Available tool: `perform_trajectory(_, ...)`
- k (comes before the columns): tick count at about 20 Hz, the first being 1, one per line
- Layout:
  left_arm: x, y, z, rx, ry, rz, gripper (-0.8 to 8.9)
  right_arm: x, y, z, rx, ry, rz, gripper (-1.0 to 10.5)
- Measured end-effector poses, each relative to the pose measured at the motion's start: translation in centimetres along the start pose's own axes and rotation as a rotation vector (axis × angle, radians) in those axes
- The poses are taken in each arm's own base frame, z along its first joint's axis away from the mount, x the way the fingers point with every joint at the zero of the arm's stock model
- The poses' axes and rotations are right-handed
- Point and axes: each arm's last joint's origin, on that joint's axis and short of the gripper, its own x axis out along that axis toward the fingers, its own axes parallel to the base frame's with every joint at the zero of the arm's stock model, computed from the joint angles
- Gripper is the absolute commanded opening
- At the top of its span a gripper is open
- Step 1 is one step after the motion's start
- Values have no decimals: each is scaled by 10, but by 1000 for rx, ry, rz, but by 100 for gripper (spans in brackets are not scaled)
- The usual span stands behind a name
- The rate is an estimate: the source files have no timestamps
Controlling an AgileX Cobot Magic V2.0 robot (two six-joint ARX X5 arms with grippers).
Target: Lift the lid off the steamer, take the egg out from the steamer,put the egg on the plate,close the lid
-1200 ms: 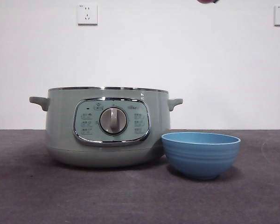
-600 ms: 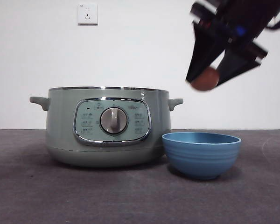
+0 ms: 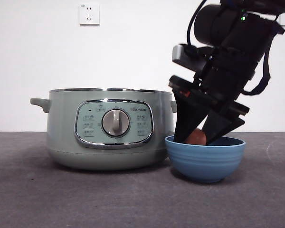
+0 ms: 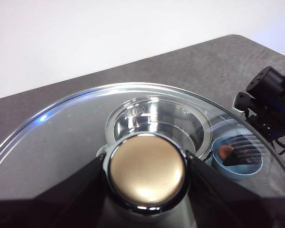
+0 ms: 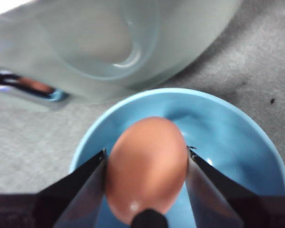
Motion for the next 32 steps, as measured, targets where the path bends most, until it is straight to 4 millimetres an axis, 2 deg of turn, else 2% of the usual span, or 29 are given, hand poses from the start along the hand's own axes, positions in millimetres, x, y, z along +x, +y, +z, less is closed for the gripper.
perform_trajectory(5,0,0,0,0,1,0,-9,2,-1,0,-5,-3,-21,-17)
perform_trajectory(14,0,0,-1,1,15,0,-9,21,-5,-5,4,62,-18,-10)
perform_trajectory(16,0,0,-2,2,19,0,-9,22,-3,-5,-7,62,-15,99)
perform_trajectory(19,0,0,-2,3,20,0,-9,22,-1,-6,-13,73,-11,388)
perform_trajectory(27,0,0,-2,3,21,-1,-9,18,0,-4,-23,59,-28,388)
perform_trajectory(29,1,0,-2,3,22,-1,-9,10,3,-2,-27,43,-13,388)
perform_trajectory(32,7,0,0,3,38,-6,-9,-35,13,4,-51,-72,-14,388)
